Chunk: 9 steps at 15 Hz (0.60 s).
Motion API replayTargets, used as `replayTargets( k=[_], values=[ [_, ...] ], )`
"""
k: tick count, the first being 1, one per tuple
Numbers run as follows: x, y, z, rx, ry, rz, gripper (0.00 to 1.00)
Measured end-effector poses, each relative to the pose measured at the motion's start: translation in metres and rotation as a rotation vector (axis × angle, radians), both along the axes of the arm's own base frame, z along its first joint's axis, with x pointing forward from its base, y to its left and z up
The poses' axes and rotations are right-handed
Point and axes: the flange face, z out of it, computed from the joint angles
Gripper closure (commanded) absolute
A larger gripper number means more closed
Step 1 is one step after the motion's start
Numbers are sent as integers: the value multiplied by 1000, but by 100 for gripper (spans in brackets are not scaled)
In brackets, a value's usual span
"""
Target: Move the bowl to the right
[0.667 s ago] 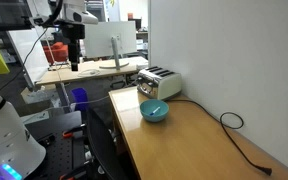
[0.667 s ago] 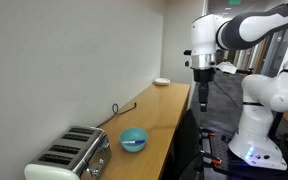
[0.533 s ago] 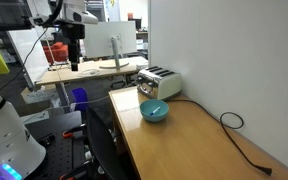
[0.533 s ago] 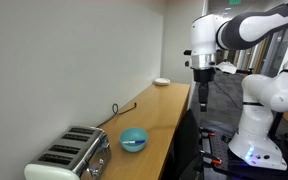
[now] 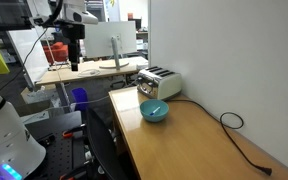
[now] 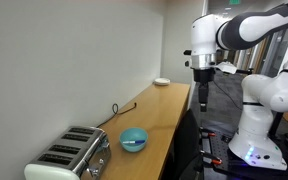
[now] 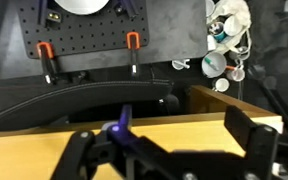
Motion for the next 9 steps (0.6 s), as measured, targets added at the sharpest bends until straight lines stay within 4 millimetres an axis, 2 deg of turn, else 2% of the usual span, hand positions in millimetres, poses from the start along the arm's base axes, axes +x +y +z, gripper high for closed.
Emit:
replayTargets(
  k=[6, 9],
  values=[
    [1, -1, 1, 0, -6, -1, 0],
    [13, -3, 3, -6, -48, 9, 0]
  ],
)
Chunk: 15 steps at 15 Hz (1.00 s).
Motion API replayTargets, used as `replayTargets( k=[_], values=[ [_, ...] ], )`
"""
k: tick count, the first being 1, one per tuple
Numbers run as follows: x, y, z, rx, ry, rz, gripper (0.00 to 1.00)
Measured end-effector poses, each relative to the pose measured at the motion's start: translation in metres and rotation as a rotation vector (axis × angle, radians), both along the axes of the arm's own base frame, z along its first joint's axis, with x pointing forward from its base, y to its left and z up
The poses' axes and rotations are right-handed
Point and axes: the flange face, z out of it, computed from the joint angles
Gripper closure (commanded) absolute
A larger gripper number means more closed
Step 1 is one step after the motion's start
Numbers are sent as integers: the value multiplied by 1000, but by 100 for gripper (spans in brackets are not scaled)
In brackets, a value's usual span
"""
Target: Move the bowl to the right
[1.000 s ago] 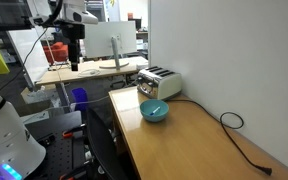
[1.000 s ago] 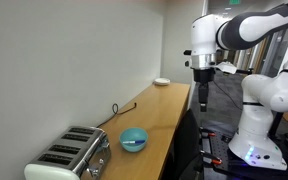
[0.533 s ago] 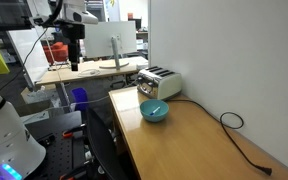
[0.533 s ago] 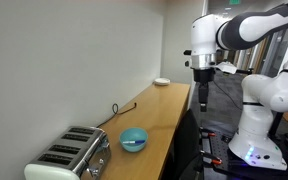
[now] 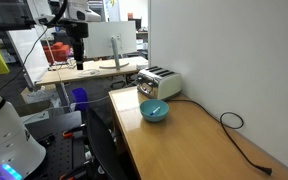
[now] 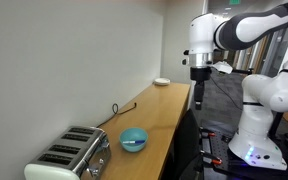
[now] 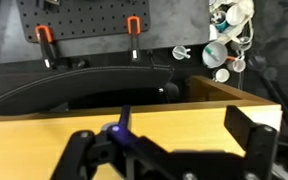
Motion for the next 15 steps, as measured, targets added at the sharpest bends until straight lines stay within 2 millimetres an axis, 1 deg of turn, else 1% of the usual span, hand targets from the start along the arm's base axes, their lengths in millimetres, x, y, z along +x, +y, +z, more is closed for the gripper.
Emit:
replayTargets(
  k=[2, 4, 7, 9, 12, 15],
  values=[
    [14, 0, 1, -17, -32, 7, 0],
    [32, 1, -3, -37, -61, 15, 0],
    [64, 5, -18, -60, -95, 35, 0],
    [86, 8, -34, -69, -111, 47, 0],
    [118, 8, -68, -69, -126, 41, 0],
    [151, -3, -103, -86, -127, -68, 0]
  ],
)
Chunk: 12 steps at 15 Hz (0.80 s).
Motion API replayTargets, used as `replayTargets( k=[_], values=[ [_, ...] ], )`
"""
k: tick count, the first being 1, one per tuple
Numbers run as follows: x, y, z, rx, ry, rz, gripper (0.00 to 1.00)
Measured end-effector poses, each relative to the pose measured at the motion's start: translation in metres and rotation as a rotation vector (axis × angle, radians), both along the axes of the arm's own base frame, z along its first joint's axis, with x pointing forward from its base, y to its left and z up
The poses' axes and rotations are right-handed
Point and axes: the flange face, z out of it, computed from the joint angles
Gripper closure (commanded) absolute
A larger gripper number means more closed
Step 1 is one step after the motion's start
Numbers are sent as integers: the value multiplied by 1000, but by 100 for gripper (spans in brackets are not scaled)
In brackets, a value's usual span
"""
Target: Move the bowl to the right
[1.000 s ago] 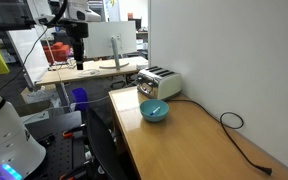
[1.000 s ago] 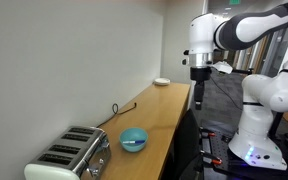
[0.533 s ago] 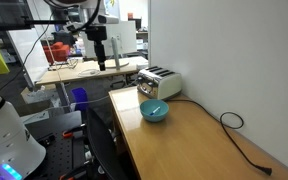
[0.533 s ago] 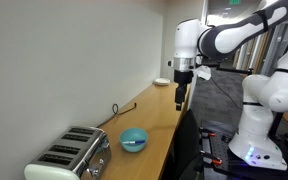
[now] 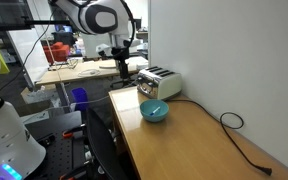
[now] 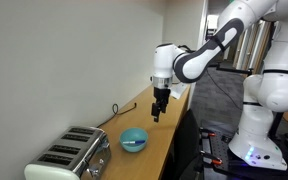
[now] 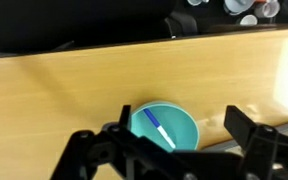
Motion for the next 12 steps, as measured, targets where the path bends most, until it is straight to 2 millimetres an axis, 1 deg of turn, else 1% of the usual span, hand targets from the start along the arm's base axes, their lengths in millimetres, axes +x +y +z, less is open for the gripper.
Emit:
replayTargets(
  k=[3, 7, 9, 12],
  values=[
    [29, -16, -35, -8, 22, -140, 0],
    [64, -42, -80, 13, 57, -264, 0],
    [77, -53, -99, 36, 85, -315, 0],
    [93, -66, -126, 80, 125, -344, 0]
  ],
)
